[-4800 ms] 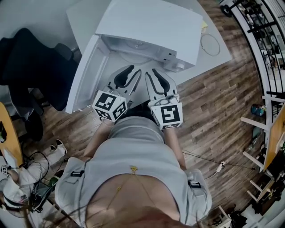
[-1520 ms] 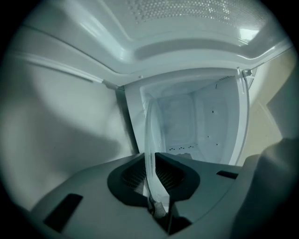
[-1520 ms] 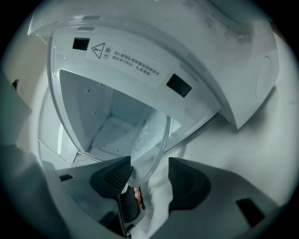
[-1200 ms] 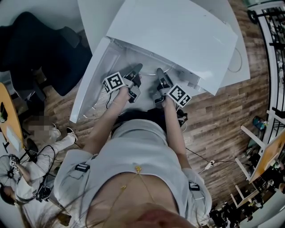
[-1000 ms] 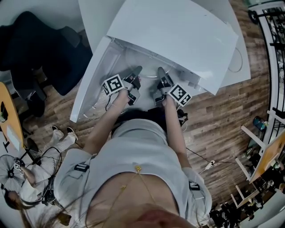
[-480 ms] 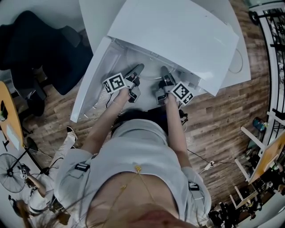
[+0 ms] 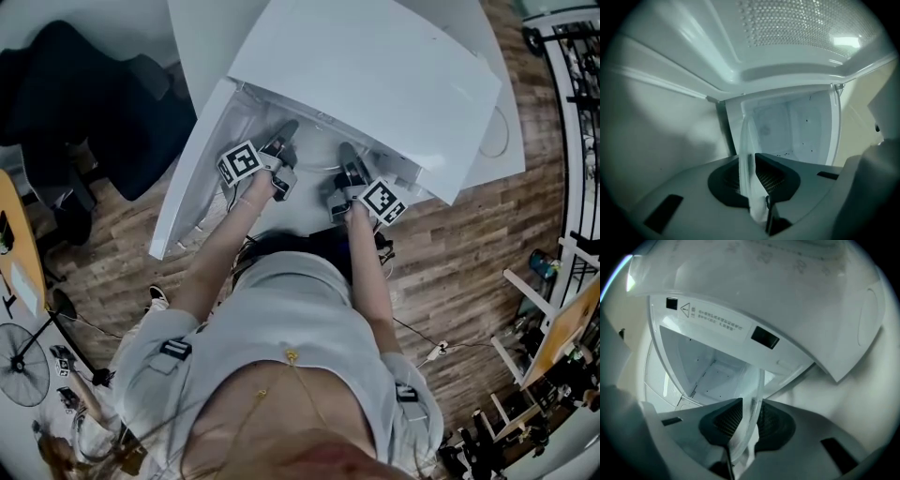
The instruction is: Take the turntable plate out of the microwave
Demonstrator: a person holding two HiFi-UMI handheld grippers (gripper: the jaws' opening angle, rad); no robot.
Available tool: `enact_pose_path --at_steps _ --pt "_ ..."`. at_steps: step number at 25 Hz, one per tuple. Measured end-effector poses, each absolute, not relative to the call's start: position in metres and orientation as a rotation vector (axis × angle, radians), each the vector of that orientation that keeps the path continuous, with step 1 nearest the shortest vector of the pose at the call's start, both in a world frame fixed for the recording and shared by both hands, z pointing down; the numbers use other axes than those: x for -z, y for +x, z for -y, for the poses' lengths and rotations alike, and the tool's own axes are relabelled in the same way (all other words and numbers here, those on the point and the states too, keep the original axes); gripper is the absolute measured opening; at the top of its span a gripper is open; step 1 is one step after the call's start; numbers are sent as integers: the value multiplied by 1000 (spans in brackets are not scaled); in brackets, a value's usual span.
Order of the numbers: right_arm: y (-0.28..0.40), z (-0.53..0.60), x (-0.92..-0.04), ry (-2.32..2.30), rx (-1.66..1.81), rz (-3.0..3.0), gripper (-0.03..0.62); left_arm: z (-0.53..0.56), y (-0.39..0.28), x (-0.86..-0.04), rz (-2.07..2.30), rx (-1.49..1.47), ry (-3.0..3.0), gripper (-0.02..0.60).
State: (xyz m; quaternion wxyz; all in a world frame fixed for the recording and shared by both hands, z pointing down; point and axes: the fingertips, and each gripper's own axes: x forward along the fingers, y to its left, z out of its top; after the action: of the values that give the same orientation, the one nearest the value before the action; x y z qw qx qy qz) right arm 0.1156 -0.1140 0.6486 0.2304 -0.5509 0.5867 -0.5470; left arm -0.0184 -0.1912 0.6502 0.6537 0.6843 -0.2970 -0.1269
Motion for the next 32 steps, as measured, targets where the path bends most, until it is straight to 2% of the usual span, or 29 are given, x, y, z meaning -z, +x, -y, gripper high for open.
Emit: enact_pose_path --at_steps 32 --pt "88 63 -572 -1363 1332 -1780 83 120 -49 -586 651 343 1621 64"
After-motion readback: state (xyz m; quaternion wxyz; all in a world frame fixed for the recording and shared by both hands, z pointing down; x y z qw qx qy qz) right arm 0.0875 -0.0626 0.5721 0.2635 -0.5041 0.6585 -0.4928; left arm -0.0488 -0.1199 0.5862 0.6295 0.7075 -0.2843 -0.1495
